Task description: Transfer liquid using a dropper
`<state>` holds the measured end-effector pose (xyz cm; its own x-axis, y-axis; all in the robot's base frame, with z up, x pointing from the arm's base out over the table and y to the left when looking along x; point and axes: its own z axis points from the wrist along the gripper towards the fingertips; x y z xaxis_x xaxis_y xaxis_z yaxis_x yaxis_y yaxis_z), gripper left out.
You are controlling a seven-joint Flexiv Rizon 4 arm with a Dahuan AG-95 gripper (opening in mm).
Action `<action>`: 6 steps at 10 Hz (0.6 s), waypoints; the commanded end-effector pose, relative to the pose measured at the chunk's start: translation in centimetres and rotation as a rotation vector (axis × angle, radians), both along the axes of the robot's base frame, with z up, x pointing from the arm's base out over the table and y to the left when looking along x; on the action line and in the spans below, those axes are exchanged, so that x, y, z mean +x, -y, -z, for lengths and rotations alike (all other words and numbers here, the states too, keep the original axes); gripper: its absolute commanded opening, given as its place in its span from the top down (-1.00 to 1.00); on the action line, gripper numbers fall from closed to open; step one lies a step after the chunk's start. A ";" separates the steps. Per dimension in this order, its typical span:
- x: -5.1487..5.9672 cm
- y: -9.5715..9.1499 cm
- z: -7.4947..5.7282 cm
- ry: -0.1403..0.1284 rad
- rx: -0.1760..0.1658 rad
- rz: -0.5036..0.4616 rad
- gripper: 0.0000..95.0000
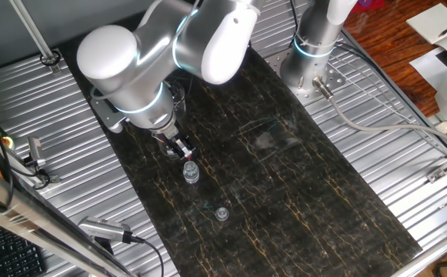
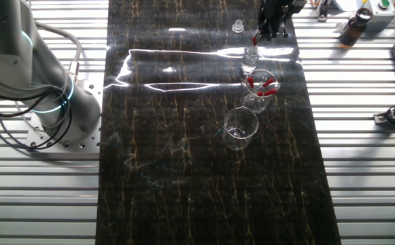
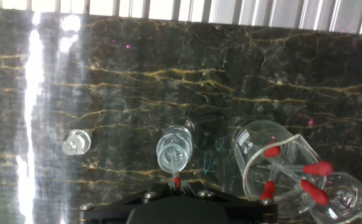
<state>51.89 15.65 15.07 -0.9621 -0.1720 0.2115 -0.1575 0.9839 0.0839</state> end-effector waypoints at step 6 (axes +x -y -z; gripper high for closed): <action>0.0 -0.1 0.6 0.004 -0.001 0.000 1.00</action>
<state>51.89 15.74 14.49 -0.9629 -0.1714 0.2087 -0.1573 0.9841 0.0825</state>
